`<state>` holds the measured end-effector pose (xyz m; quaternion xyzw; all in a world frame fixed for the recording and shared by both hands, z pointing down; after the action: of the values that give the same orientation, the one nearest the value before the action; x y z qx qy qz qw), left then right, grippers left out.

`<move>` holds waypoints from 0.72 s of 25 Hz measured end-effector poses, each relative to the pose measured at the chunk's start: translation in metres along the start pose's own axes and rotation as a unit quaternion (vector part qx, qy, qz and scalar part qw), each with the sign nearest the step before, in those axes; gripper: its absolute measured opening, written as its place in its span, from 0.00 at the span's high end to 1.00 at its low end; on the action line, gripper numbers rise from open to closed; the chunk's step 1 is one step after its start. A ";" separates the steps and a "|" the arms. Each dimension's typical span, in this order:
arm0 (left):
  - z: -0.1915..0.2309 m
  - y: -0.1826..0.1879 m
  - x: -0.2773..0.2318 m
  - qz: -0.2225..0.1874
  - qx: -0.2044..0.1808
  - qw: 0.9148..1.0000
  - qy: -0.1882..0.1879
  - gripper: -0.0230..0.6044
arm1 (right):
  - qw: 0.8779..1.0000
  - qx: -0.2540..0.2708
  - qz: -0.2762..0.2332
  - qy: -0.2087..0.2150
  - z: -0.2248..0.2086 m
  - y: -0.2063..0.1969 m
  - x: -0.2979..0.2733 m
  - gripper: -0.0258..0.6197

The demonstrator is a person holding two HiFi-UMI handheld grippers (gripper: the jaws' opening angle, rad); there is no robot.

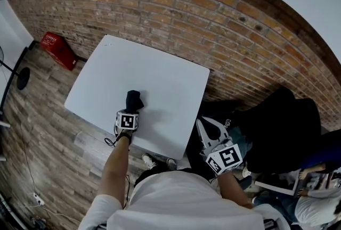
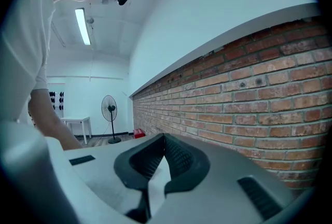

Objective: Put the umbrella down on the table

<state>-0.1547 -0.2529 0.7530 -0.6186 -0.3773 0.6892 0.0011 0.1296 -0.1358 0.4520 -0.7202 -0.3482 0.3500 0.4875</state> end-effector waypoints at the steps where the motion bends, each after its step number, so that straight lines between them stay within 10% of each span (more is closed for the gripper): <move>1: 0.000 0.000 0.000 -0.001 0.000 1.000 0.001 0.52 | 1.000 0.000 0.000 0.000 0.000 0.000 0.000 0.93; 18: -0.002 0.019 0.017 -0.044 -0.008 0.999 0.016 0.47 | 1.000 -0.004 -0.007 0.013 0.001 0.000 0.009 0.93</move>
<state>-0.1480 -0.2575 0.7286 -0.6123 -0.4091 0.6757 0.0322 0.1333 -0.1279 0.4507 -0.7239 -0.3485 0.3356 0.4917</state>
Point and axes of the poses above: the fingertips, and each gripper's own axes: x backward along the fingers, z to its left, y out of its top, the point moved 3 cm from there along x, backward along the fingers, and after that the axes turned 14 degrees about -x, right-handed, at the moved point
